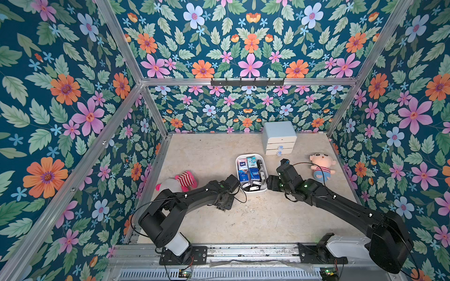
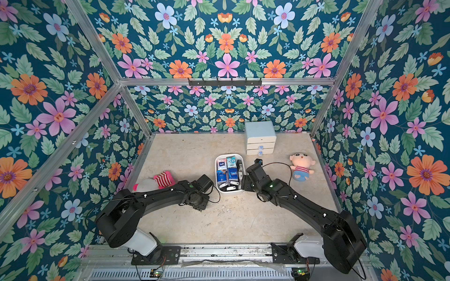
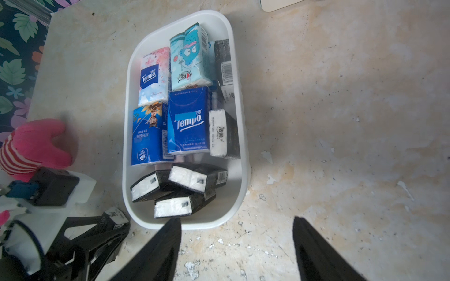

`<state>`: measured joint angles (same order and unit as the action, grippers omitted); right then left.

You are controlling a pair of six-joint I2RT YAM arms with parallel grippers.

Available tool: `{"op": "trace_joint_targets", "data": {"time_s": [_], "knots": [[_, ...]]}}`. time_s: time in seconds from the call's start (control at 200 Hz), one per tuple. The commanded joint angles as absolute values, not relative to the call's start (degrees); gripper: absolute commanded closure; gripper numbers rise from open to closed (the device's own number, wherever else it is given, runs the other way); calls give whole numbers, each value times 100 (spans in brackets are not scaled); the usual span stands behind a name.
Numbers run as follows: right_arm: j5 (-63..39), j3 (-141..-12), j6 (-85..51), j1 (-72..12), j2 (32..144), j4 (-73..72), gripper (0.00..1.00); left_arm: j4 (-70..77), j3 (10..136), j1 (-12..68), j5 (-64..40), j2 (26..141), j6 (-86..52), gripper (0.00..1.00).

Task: Put the pocket tissues into the storage box
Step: Pick up the pocket tissues from the center of the board, then place the pocket tissues in the storage box.

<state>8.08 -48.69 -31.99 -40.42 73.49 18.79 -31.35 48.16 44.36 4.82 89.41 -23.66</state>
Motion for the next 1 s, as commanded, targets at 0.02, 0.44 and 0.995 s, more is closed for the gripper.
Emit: {"op": "trace_joint_targets", "data": {"time_s": [0.02, 0.44, 0.995], "knots": [[972, -4896, -3125, -4008, 7322, 1968, 23, -3176, 4966, 4437, 402, 8757, -2882, 56], [244, -4678, -3033, -3045, 7245, 1706, 23, -2304, 5579, 5064, 1061, 7893, -5224, 53], [72, -4508, -3188, -2699, 6907, 1696, 23, -1820, 8102, 5807, 524, 10521, -4878, 52]]}}
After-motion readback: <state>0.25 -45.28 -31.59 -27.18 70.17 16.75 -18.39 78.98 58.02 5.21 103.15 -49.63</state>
